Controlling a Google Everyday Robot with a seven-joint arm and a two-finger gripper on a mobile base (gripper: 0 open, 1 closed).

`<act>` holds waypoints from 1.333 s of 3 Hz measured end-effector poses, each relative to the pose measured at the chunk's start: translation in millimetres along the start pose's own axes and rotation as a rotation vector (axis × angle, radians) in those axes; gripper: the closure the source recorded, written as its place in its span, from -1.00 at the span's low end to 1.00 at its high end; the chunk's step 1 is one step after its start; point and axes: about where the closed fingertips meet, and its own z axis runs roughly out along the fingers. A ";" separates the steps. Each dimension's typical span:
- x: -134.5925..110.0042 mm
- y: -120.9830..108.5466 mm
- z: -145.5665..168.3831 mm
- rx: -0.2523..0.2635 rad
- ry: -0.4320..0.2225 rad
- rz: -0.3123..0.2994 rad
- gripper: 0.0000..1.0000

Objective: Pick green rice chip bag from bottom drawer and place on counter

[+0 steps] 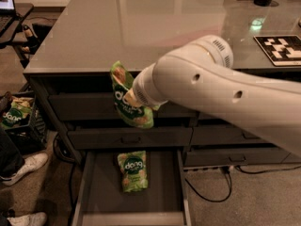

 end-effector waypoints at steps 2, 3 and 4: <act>-84.5 -45.4 -45.5 0.099 -0.076 -0.080 1.00; -117.6 -64.9 -61.4 0.152 -0.105 -0.113 1.00; -153.0 -78.2 -70.4 0.186 -0.136 -0.150 1.00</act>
Offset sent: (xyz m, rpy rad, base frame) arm 0.0690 -0.0010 0.1579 -0.0711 -0.2376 -0.0050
